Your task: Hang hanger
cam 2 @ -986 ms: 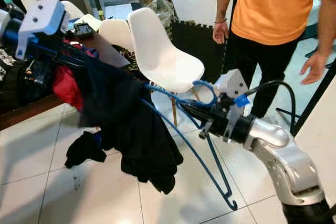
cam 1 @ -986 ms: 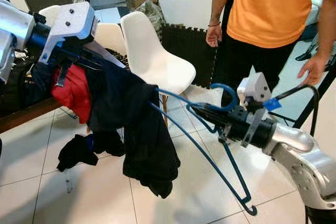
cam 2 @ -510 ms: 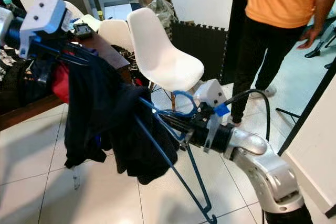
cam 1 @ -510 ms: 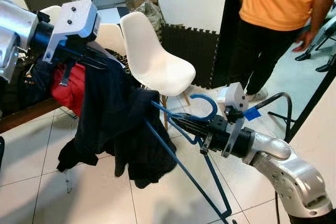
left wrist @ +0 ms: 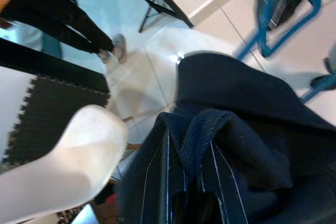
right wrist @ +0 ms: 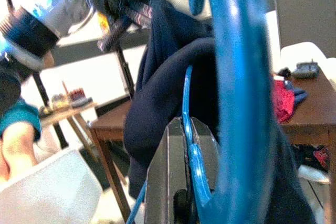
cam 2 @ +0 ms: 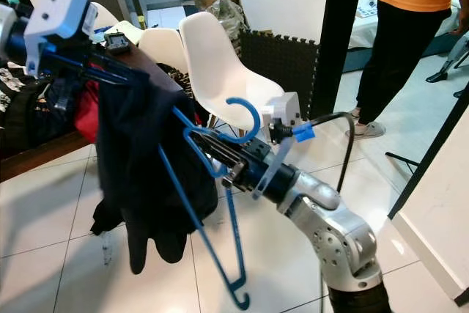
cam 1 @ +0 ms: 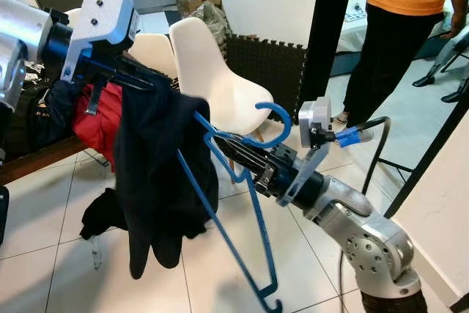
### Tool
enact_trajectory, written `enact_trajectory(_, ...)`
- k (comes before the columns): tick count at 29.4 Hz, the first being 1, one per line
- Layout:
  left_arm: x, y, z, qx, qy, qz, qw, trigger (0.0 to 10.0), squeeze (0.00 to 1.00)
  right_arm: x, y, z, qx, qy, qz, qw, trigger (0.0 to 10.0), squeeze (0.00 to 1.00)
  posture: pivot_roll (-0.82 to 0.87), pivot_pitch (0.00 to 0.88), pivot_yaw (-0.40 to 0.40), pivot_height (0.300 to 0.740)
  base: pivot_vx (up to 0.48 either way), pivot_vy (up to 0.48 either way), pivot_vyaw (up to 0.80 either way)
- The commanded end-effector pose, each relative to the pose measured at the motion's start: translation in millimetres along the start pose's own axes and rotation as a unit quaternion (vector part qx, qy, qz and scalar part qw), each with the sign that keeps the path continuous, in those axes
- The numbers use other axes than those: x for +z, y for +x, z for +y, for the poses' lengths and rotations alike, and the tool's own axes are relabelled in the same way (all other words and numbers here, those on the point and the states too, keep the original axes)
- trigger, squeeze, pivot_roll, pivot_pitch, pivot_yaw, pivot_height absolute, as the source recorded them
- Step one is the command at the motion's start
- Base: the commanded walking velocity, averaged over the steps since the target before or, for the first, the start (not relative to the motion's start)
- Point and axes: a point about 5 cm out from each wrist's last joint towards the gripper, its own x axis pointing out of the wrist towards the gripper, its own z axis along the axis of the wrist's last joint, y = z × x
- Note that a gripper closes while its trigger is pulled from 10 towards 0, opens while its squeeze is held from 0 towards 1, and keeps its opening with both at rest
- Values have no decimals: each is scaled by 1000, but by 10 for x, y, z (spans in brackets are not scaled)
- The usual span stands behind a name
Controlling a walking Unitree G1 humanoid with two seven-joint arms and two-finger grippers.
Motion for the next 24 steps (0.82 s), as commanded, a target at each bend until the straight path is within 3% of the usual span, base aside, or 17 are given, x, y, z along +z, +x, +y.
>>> enact_trajectory(1, 62, -35, 36, 4, 8, -14, 1000, 10000, 0, -140, 32, 64, 15, -11, 39, 999, 10000, 0, 130, 0, 77, 740, 0, 0, 0)
enact_trajectory(6, 118, -55, 55, 8, 9, -30, 999, 10000, 0, -289, 77, 67, 2, -21, 81, 996, 10000, 0, 132, 0, 76, 740, 0, 0, 0)
enact_trajectory(14, 204, -62, 77, 11, 10, -55, 998, 10000, 0, -319, 148, 30, -19, -16, 79, 997, 10000, 0, 133, 0, 76, 740, 0, 0, 0)
enact_trajectory(15, 288, -61, 92, 9, 12, -77, 997, 10000, 0, -279, 219, -4, -33, 2, 45, 998, 10000, 0, 144, 0, 76, 740, 0, 0, 0)
enact_trajectory(17, 288, -61, 92, 9, 12, -77, 997, 10000, 0, -279, 219, -4, -33, 2, 45, 998, 10000, 0, 144, 0, 76, 740, 0, 0, 0)
enact_trajectory(18, 356, -50, 99, 5, 12, -97, 995, 10000, 0, -179, 292, -2, -30, 39, -13, 999, 10000, 0, 144, 0, 76, 740, 0, 0, 0)
enact_trajectory(20, 356, -50, 99, 5, 12, -97, 995, 10000, 0, -179, 292, -2, -30, 39, -13, 999, 10000, 0, 144, 0, 76, 740, 0, 0, 0)
enact_trajectory(22, 413, -31, 102, 0, 11, -115, 993, 10000, 0, 56, 361, 77, 26, 130, -137, 982, 10000, 0, 152, 0, 78, 740, 0, 0, 0)
enact_trajectory(24, 413, -31, 102, 0, 11, -115, 993, 10000, 0, 56, 361, 77, 26, 130, -137, 982, 10000, 0, 152, 0, 78, 740, 0, 0, 0)
